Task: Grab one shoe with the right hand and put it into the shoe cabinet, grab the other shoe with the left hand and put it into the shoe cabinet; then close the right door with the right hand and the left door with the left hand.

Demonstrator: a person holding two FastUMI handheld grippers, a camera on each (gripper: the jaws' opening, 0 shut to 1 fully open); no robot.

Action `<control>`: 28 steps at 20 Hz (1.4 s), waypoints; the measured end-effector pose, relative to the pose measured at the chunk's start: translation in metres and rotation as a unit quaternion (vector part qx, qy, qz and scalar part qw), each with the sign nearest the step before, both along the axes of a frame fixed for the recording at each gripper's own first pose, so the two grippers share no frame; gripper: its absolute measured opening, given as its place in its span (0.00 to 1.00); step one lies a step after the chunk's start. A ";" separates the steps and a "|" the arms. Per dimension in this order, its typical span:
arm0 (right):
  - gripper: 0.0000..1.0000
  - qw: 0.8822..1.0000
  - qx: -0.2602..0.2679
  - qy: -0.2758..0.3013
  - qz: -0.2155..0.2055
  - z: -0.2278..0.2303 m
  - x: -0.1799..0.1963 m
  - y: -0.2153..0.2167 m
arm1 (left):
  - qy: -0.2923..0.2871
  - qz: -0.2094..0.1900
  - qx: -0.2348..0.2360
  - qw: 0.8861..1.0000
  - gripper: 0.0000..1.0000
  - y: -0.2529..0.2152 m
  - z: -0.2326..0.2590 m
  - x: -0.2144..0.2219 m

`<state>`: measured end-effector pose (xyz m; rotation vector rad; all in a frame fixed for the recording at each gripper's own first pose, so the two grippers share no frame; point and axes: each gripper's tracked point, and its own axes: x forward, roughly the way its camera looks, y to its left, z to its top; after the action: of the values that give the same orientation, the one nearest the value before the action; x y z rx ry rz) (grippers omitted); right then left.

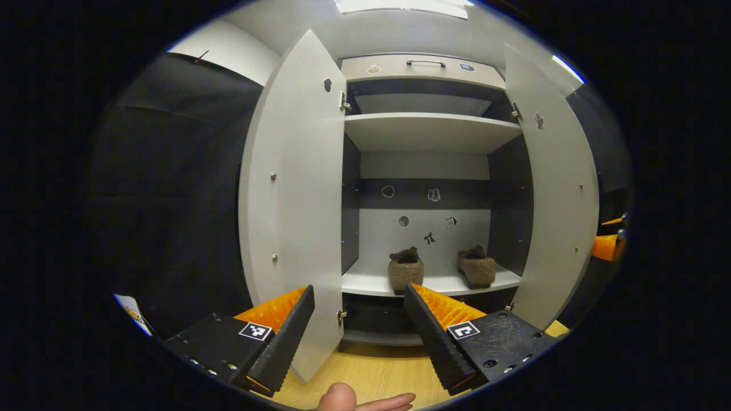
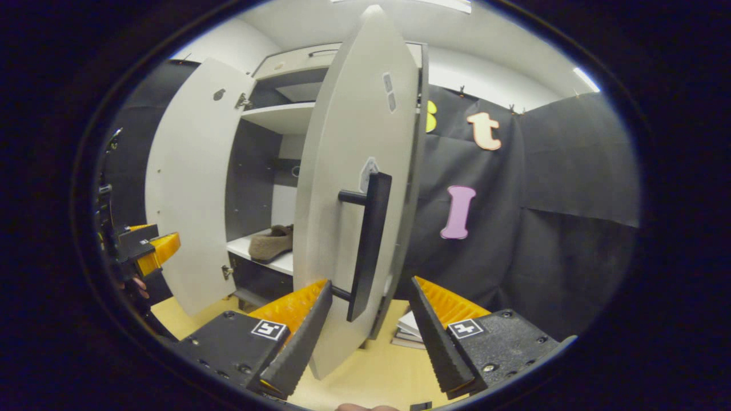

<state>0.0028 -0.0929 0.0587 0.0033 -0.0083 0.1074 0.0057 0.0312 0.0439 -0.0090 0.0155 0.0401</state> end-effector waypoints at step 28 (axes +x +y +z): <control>0.92 0.996 0.015 0.047 0.080 -0.032 0.015 0.072 | -0.007 -0.016 -0.055 0.998 0.94 0.054 0.031 0.027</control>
<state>0.0182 -0.0212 0.0265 0.0397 0.0846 0.2677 0.0323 0.0847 0.0751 -0.1183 0.0039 0.0065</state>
